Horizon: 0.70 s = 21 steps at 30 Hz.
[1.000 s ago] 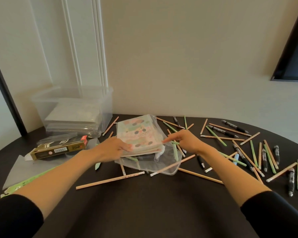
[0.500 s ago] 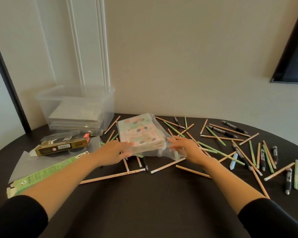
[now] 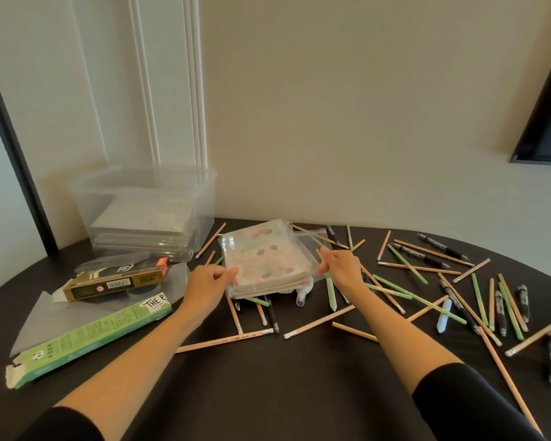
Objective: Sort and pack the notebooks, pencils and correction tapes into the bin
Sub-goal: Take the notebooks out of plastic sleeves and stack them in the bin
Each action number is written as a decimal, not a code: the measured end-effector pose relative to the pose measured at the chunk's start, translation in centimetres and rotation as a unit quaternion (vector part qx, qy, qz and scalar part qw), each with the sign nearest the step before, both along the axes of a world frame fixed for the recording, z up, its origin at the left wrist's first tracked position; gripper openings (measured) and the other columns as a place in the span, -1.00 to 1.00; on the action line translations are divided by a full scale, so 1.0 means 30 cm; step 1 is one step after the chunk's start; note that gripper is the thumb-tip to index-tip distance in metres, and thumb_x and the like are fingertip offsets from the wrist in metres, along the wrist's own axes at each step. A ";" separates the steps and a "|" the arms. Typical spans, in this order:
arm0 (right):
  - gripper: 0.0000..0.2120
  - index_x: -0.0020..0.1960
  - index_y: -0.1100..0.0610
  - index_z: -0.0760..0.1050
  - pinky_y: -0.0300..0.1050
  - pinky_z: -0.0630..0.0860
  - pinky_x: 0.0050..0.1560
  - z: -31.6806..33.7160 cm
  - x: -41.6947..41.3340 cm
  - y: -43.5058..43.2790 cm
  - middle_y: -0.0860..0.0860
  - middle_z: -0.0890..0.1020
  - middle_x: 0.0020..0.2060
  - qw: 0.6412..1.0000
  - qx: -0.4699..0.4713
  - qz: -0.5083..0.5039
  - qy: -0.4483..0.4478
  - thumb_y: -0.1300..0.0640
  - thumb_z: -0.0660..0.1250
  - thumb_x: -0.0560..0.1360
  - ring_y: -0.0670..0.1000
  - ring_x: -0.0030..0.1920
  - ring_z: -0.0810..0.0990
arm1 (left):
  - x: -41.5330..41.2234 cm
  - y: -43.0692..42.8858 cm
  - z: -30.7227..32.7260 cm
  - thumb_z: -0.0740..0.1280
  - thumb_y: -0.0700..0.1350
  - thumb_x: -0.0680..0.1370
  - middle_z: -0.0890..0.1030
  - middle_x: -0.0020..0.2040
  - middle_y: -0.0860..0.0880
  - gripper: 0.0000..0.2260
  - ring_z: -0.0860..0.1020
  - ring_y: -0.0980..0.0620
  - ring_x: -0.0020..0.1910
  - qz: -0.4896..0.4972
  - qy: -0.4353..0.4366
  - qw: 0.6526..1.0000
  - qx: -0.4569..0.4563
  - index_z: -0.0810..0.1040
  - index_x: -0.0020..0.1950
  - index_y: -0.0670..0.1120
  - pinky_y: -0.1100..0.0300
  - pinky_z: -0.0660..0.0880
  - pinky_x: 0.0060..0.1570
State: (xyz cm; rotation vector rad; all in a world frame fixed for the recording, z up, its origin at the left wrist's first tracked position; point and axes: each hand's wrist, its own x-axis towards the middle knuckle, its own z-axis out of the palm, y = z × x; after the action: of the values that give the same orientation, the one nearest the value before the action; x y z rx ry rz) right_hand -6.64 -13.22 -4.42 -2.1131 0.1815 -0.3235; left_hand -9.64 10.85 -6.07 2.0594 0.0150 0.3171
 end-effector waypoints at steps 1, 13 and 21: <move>-0.52 -0.47 0.15 0.50 -0.13 0.39 0.01 -0.003 0.013 0.010 0.04 0.58 -0.41 1.000 0.008 -0.019 0.012 0.07 0.12 0.59 -0.04 -0.26 0.51 | 0.004 -0.004 -0.003 0.26 -0.08 0.56 0.54 -0.31 0.09 -0.68 0.44 0.20 -0.24 0.011 -0.004 1.000 0.014 0.56 -0.39 -0.03 0.21 0.29 -0.15; -0.81 -0.11 0.21 0.46 -0.02 0.54 0.05 -0.017 0.120 0.045 0.14 0.57 -0.16 0.986 0.012 -0.138 0.092 0.09 0.23 0.56 0.11 -0.09 0.58 | 0.065 0.024 -0.032 0.22 -0.19 0.57 0.56 -0.14 -0.17 -0.88 0.56 0.02 -0.35 0.135 0.100 0.986 0.002 0.41 -0.18 -0.14 0.24 0.50 -0.41; -0.85 -0.20 0.21 0.40 -0.08 0.54 -0.07 -0.011 0.131 0.037 0.16 0.57 -0.13 0.976 0.056 -0.156 0.139 0.18 0.22 0.54 0.10 -0.08 0.61 | 0.118 -0.069 0.056 0.36 0.13 0.46 0.42 0.28 -0.21 -0.26 0.54 -0.22 0.10 0.045 0.244 0.966 -0.074 0.08 0.46 -0.17 0.03 0.58 -0.41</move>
State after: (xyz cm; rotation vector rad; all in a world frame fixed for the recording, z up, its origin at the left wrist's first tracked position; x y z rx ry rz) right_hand -2.70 -12.10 -4.75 -2.0084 0.6851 -0.1938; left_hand -6.11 8.77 -4.39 1.9436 0.4206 -0.1395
